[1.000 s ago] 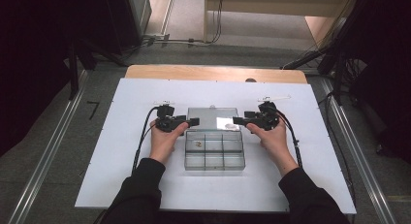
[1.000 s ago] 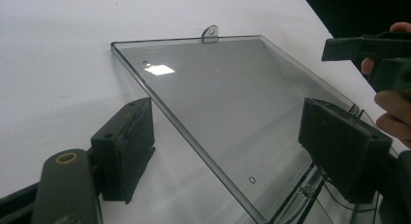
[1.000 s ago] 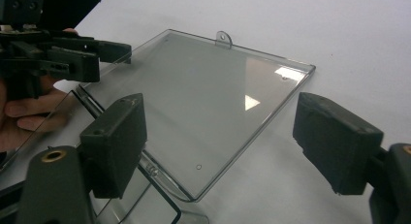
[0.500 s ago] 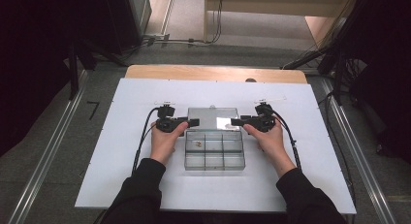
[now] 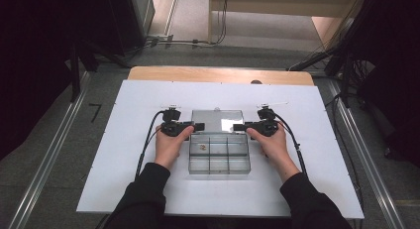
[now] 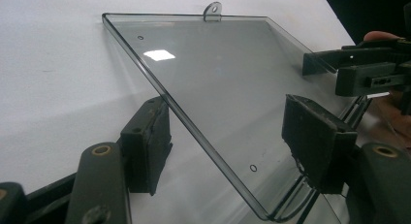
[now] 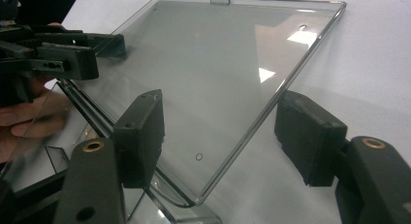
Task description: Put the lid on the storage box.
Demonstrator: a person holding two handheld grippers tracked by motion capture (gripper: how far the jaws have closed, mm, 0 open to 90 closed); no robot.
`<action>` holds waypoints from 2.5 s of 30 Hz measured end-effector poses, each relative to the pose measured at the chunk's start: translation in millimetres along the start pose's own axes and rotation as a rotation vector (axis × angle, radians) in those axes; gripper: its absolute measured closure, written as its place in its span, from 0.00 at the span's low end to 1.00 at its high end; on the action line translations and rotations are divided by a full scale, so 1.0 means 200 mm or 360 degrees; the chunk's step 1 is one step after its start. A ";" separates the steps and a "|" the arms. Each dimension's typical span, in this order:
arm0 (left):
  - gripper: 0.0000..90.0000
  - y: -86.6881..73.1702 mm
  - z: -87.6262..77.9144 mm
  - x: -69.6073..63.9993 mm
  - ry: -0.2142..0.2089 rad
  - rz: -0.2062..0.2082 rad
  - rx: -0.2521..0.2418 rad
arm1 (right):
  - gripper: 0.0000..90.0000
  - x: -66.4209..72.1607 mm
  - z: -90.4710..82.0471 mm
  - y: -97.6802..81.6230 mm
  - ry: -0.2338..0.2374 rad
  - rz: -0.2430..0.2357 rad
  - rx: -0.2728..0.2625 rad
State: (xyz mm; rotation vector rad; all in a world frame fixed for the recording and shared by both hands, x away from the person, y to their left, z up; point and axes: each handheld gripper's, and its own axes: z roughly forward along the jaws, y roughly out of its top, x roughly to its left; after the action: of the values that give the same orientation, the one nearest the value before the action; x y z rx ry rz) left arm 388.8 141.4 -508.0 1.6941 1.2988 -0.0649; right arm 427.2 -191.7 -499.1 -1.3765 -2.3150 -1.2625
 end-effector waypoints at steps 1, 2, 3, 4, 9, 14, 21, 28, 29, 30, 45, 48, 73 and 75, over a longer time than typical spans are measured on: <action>0.40 0.00 0.00 0.00 -0.0007 0.0001 -0.0004 | 0.40 0.00 0.00 0.00 0.0011 0.0007 0.0000; 0.41 0.00 0.00 0.00 -0.0007 0.0001 -0.0004 | 0.41 -0.01 0.00 0.00 0.0022 0.0009 -0.0003; 0.42 0.00 0.00 0.00 -0.0013 0.0009 -0.0006 | 0.42 -0.01 0.00 0.00 0.0028 0.0012 -0.0005; 0.43 0.00 -0.01 0.00 -0.0016 0.0008 -0.0009 | 0.44 -0.01 -0.01 0.00 0.0028 0.0012 -0.0007; 0.49 0.01 -0.02 -0.01 -0.0029 0.0027 -0.0027 | 0.49 0.00 -0.02 0.00 0.0020 -0.0014 -0.0025; 0.56 0.01 -0.04 -0.03 -0.0027 0.0056 -0.0057 | 0.55 0.02 -0.04 0.01 0.0028 -0.0062 -0.0053; 0.64 0.02 -0.07 -0.04 -0.0032 0.0099 -0.0088 | 0.61 0.04 -0.07 0.00 0.0024 -0.0139 -0.0080; 0.73 0.03 -0.10 -0.05 -0.0058 0.0130 -0.0128 | 0.70 0.05 -0.10 0.00 0.0027 -0.0210 -0.0121; 0.74 0.03 -0.11 -0.06 -0.0060 0.0150 -0.0133 | 0.71 0.05 -0.11 0.00 0.0027 -0.0219 -0.0127; 0.75 0.03 -0.11 -0.06 -0.0060 0.0150 -0.0133 | 0.72 0.06 -0.11 0.00 0.0028 -0.0233 -0.0134; 0.78 0.05 -0.16 -0.08 -0.0129 0.0259 -0.0138 | 0.81 0.09 -0.16 -0.05 -0.0015 -0.0434 -0.0234; 0.68 0.10 -0.17 -0.12 -0.0122 0.0271 -0.0174 | 0.82 0.10 -0.16 -0.05 -0.0025 -0.0455 -0.0249; 0.75 0.18 -0.22 -0.18 -0.0092 0.0300 -0.0302 | 0.78 0.12 -0.17 -0.06 -0.0047 -0.0517 -0.0222; 0.75 0.17 -0.23 -0.18 -0.0099 0.0308 -0.0301 | 0.74 0.13 -0.18 -0.06 -0.0048 -0.0526 -0.0226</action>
State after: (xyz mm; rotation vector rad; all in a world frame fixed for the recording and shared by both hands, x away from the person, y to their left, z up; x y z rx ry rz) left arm 378.2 148.5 -441.4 1.6333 1.0559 0.1149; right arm 394.5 -203.9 -470.9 -1.0855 -2.5976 -1.5313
